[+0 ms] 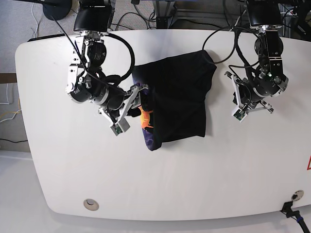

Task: Fold the T-shirt properly
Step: 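Lift the shirt bundle with the right gripper and fold it over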

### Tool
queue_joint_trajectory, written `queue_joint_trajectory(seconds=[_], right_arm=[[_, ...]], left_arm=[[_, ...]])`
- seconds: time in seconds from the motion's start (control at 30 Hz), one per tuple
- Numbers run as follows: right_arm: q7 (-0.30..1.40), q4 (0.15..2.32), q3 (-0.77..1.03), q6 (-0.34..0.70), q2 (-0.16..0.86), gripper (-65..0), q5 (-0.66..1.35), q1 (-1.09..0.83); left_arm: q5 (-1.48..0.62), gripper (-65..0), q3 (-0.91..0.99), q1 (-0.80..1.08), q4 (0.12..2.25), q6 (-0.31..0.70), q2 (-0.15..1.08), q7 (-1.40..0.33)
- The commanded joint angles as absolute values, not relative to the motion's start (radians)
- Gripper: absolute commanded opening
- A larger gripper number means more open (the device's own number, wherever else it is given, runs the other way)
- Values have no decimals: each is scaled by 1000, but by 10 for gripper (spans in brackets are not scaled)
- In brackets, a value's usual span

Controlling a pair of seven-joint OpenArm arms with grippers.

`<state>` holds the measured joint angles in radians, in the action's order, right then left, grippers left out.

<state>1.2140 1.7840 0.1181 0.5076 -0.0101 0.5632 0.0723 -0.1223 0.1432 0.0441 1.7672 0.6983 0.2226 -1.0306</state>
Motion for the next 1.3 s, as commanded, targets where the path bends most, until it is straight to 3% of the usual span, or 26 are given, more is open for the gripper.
queue_joint_trajectory(seconds=[0.0,0.07,0.73,0.9,1.13,1.27], right_arm=[[1193,1801,117,510,-21,-277,638,58],[1193,1799,117,510,-27,-225,657,39],[1187,1728,110,510,-110,-253,650,27],[1187,1692,108,510,-114,-444,651,31],[1187,1690,108,510,-114,-645,656,67],[1187,1669,58,510,-130,-650,651,125]], left_arm=[[-133,-650,147,24,1782,698,231,-1004],[-133,-650,147,31,1782,698,229,-1004],[-133,-650,148,45,1781,698,229,-1004],[-133,-650,150,45,1781,698,231,-1004],[-133,-650,150,45,1781,698,231,-1004],[-133,-650,150,45,1781,698,231,-1004]])
